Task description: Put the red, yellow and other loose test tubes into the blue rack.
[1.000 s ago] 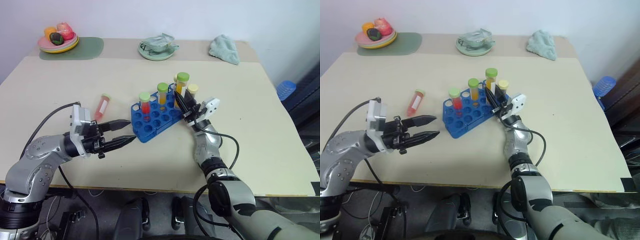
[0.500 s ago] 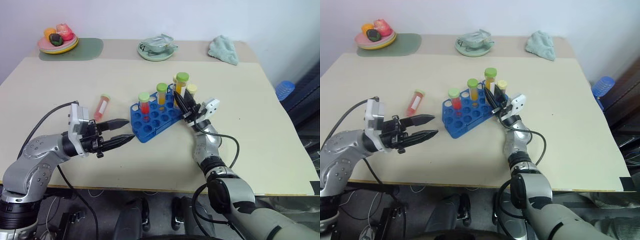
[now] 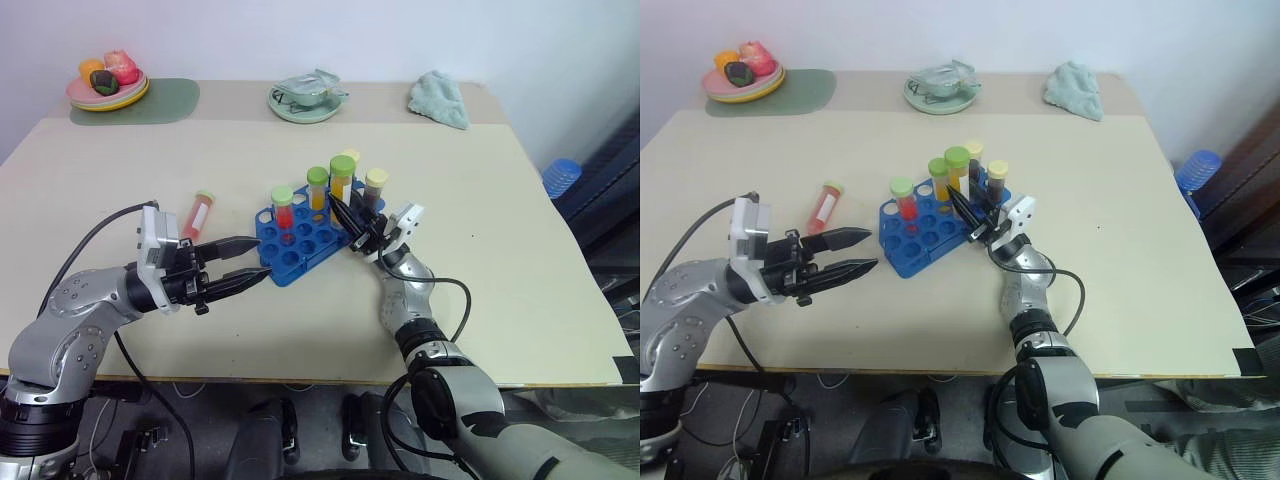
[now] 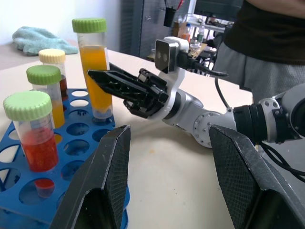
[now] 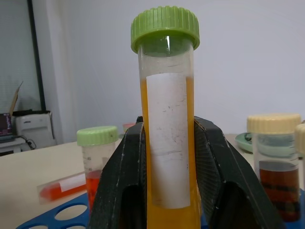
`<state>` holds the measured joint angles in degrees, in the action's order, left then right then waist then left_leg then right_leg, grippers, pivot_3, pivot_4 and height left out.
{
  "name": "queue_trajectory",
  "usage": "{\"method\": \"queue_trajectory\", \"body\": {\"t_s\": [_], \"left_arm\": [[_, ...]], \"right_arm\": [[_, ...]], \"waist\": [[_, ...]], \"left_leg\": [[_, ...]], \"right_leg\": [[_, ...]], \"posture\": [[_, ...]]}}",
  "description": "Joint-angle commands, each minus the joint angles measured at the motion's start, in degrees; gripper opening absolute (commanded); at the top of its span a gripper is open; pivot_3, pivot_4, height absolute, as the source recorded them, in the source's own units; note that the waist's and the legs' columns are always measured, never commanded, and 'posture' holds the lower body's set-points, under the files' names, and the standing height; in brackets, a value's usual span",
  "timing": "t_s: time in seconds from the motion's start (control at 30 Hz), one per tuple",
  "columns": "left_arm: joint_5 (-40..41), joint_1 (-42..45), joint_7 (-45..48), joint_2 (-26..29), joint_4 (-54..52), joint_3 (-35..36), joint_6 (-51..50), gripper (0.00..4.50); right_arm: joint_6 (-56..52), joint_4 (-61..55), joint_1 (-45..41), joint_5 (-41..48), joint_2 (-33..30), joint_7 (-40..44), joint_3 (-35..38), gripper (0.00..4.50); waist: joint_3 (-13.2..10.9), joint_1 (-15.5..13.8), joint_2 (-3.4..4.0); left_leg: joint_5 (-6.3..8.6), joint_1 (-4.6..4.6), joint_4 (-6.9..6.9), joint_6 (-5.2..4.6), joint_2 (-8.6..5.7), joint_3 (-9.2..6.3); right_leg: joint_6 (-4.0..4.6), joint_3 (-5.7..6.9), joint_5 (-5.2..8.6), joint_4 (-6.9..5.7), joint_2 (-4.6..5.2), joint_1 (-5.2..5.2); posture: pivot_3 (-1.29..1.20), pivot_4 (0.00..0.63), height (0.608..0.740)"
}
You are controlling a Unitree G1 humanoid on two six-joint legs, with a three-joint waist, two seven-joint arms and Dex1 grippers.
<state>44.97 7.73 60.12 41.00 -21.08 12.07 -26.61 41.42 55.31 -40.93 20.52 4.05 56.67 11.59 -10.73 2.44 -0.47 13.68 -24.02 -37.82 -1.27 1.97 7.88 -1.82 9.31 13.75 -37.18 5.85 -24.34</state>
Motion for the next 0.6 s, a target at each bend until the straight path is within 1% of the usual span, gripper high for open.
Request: {"method": "queue_trajectory", "body": {"t_s": [0.03,0.2,0.6], "left_arm": [[0.1,0.6,0.3,-0.1,-1.1,0.4,1.0,2.64],[0.2,0.2,0.1,0.1,-1.5,0.8,0.9,2.64],[0.5,-1.0,-0.7,0.4,-2.6,1.7,0.8,2.64]], "right_arm": [[-0.3,2.7,1.4,-1.4,0.4,-2.3,-0.5,0.77],[-0.7,4.6,0.1,-2.7,-0.8,-5.0,-0.3,0.77],[-0.4,5.9,1.1,-3.5,-2.5,-5.8,-0.3,0.77]], "waist": [[0.0,0.0,-0.01],[0.1,0.0,-0.1],[0.1,-0.1,-0.15]], "left_leg": [[0.0,0.0,0.0,0.0,0.0,0.0],[0.0,0.01,0.0,0.0,0.0,0.0],[0.01,0.08,0.0,0.01,-0.01,0.0]], "right_leg": [[0.0,0.0,0.0,0.0,0.0,0.0],[0.0,0.0,0.0,0.01,0.01,0.02],[0.0,0.0,0.0,0.02,0.04,0.1]], "posture": [[0.0,0.15,0.74],[0.0,0.15,0.74],[0.0,0.15,0.74]]}}
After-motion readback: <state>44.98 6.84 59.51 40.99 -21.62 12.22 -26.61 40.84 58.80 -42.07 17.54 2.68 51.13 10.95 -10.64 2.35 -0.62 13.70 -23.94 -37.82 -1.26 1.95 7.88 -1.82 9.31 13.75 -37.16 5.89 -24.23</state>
